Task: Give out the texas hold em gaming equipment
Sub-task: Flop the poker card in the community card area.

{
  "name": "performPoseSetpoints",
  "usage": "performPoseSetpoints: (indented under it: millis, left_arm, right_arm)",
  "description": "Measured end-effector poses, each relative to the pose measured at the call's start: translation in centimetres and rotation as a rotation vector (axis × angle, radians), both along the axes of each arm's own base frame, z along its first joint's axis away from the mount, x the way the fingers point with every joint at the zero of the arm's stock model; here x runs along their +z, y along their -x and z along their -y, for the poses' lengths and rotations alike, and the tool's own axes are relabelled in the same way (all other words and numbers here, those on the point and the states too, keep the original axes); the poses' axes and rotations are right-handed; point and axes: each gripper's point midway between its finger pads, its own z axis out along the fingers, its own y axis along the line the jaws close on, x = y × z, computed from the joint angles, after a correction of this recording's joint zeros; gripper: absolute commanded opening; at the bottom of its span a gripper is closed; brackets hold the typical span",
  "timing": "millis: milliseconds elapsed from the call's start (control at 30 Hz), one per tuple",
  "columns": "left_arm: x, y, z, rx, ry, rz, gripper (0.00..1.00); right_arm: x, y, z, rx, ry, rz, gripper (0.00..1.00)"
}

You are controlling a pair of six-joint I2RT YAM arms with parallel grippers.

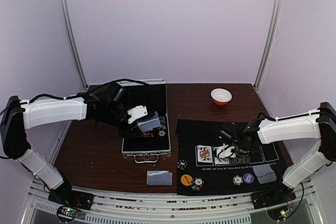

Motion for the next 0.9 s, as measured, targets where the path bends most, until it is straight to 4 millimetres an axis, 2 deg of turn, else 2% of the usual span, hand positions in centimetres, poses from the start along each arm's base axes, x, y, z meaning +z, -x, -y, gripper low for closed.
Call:
performPoseSetpoints:
  millis: [433,767,900]
  left_arm:
    - [0.0,0.0,0.0,0.0,0.0,0.0,0.5]
    - [0.0,0.0,0.0,0.0,0.0,0.0,0.5]
    - [0.0,0.0,0.0,0.0,0.0,0.0,0.5]
  right_arm:
    - [-0.9,1.0,0.7,0.019,0.029,-0.047,0.04]
    - [-1.2,1.6,0.8,0.061,0.056,-0.067,0.24]
    - [-1.1,2.1,0.7,0.085,0.07,-0.072,0.35]
